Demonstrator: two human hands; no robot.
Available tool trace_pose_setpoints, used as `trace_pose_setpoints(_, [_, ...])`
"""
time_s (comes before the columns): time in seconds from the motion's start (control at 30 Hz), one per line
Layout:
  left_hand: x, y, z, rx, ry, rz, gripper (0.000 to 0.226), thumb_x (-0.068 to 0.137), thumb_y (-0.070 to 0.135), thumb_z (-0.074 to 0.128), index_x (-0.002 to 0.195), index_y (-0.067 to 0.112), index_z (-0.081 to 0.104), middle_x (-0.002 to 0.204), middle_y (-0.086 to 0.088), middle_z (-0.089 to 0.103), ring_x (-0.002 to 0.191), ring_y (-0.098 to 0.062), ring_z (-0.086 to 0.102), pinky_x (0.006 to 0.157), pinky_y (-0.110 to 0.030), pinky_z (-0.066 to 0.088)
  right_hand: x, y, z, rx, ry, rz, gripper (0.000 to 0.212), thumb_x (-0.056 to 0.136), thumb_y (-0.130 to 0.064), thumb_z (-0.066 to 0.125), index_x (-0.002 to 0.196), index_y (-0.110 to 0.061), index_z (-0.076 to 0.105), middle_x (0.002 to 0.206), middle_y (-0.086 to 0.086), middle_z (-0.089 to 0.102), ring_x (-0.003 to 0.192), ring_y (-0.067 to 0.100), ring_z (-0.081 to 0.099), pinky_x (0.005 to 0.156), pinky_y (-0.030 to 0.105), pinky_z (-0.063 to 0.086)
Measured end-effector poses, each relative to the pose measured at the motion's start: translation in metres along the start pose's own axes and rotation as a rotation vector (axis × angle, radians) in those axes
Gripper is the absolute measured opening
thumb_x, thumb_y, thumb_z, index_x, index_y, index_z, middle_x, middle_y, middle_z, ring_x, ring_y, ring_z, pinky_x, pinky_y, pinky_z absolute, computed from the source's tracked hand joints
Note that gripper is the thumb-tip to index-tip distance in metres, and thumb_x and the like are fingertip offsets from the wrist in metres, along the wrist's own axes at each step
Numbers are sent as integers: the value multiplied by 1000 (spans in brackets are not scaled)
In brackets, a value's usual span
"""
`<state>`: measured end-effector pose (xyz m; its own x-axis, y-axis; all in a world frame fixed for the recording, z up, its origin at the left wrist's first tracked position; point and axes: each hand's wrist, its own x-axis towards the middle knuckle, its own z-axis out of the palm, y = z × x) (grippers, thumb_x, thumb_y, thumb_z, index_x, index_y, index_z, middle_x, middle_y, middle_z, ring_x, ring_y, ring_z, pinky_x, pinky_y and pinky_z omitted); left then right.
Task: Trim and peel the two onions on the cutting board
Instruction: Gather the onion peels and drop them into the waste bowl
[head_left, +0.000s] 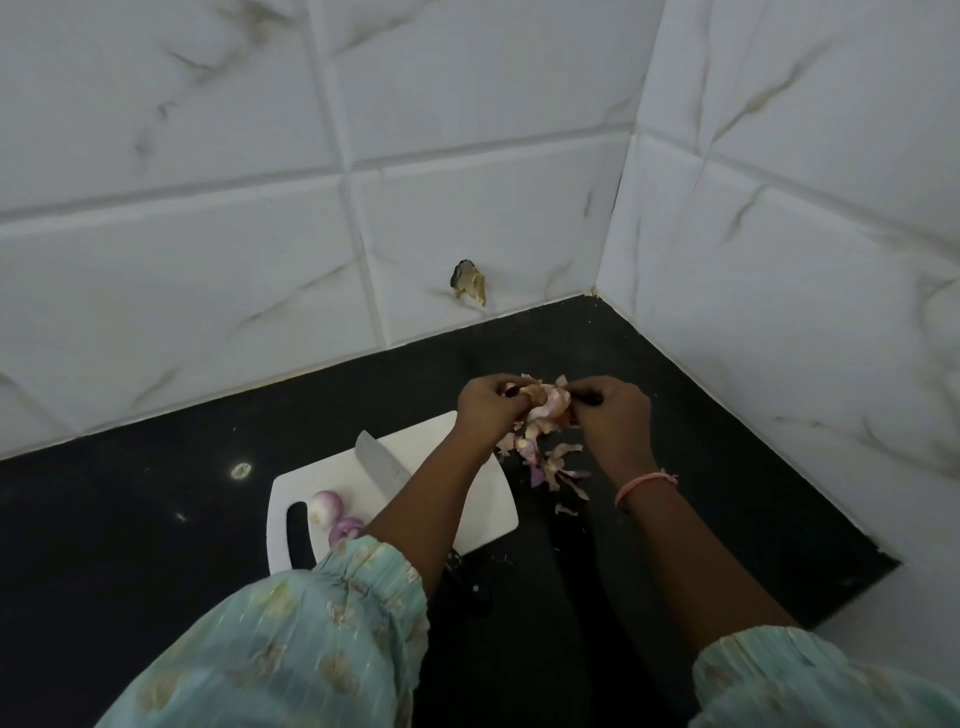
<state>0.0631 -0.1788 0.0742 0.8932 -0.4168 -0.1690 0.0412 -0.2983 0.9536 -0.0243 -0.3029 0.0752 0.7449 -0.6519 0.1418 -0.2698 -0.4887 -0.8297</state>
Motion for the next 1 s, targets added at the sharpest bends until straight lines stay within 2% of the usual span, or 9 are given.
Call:
trace_pose_setpoints(0.23, [-6,2,-4,-141,-16,-62,24,89,7,69,112,12,73,110,-8,72,97,-18,70,85,-30,59,-7,4,-6,61,36,69,20,87,-1,63,95,-16,74,91,1,72,81,8,67,77,27,58])
trace_pose_setpoints(0.33, [-13,3,1,-256,-31,-116,25,88,9,71,113,12,72,111,-10,72,97,-19,71,89,-33,58,-15,0,-15,299,52,230,20,85,0,67,88,-19,75,90,0,73,81,10,70,78,27,58])
trace_pose_setpoints(0.47, [-33,8,15,-338,-69,-182,22,91,15,69,112,19,70,110,-6,72,101,-19,70,94,-36,56,-33,-8,-37,677,64,434,18,81,3,68,91,-11,74,92,3,73,84,12,71,76,24,58])
trace_pose_setpoints(0.57, [-57,13,32,-439,-119,-210,12,90,19,70,102,22,71,104,-5,75,97,-19,72,82,-32,59,-51,-6,-56,788,89,498,17,81,1,69,92,-10,74,93,4,73,87,14,71,78,28,58])
trace_pose_setpoints(0.6, [-66,15,39,-476,-144,-211,14,90,20,71,103,20,72,105,-7,75,97,-20,73,79,-33,60,-57,-4,-61,785,98,499,17,81,1,69,91,-11,74,93,4,73,88,15,71,77,28,58])
trace_pose_setpoints(0.8, [-126,5,111,-598,-251,-215,23,91,12,66,113,9,71,111,-11,73,110,-26,68,95,-36,54,-115,27,-115,707,191,475,16,82,-2,69,92,-14,74,93,0,74,88,11,70,67,20,56])
trace_pose_setpoints(0.93, [-179,-13,160,-573,-316,-351,23,90,15,66,112,16,72,118,-7,70,113,-23,64,102,-42,51,-166,64,-150,622,281,528,14,81,-7,72,90,-18,74,92,-3,73,89,11,68,71,21,55])
trace_pose_setpoints(1.0, [-212,-31,184,-599,-379,-419,22,90,16,67,111,15,74,117,-10,71,113,-27,66,102,-47,51,-199,86,-167,598,314,557,14,81,-8,72,92,-16,75,92,-2,74,88,11,69,72,23,56])
